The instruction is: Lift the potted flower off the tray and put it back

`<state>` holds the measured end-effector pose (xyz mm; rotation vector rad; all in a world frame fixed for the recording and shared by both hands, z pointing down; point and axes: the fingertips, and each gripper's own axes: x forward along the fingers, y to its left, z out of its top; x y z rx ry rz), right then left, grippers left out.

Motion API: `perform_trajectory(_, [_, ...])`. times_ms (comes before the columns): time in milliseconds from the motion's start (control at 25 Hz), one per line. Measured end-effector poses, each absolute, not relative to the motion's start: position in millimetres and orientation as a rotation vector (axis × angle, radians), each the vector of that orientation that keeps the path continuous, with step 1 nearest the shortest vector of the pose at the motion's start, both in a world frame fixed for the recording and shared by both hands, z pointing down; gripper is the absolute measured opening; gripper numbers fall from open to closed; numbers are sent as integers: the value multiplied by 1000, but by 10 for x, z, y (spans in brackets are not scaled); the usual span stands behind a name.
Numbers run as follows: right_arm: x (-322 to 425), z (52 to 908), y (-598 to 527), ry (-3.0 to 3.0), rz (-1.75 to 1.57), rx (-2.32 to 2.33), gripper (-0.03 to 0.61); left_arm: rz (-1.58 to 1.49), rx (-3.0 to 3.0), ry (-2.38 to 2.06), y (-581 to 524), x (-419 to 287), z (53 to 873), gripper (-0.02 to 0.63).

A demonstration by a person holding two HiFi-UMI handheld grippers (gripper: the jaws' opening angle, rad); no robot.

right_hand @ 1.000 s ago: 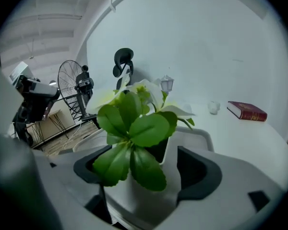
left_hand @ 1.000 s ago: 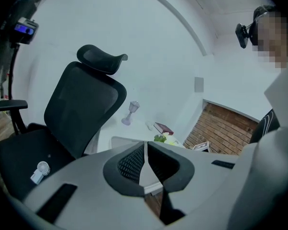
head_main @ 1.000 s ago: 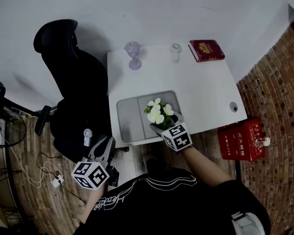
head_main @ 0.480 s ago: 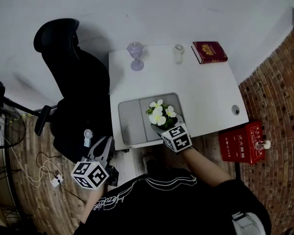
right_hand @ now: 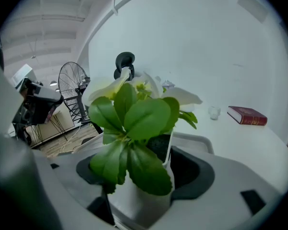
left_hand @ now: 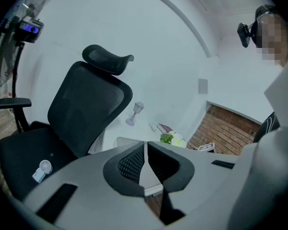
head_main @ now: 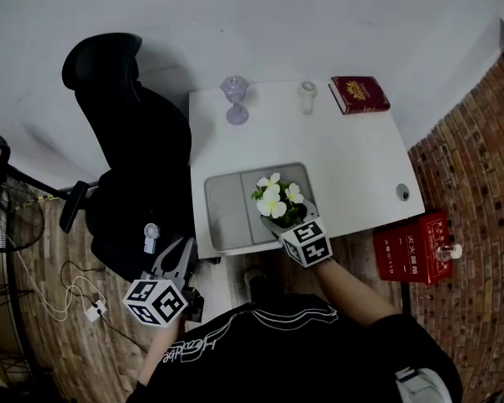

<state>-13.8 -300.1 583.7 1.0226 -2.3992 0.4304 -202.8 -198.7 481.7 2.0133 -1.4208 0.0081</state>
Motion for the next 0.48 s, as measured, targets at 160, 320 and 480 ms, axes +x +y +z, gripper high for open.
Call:
perform_trajectory(160, [-110,5664,-2911,-2434,434,1033,360,9,2027,-1411,-1926,-1973,4785,46])
perform_trajectory(320, [-71,5429,-2746,-2484,423,1033,360,10,2046,-1398,-1806,-1876,4743,46])
perform_trajectory(480, [-33,5173,-2512,-2543,422,1030,360,9,2068,-1389,-1658,-1774,4675,46])
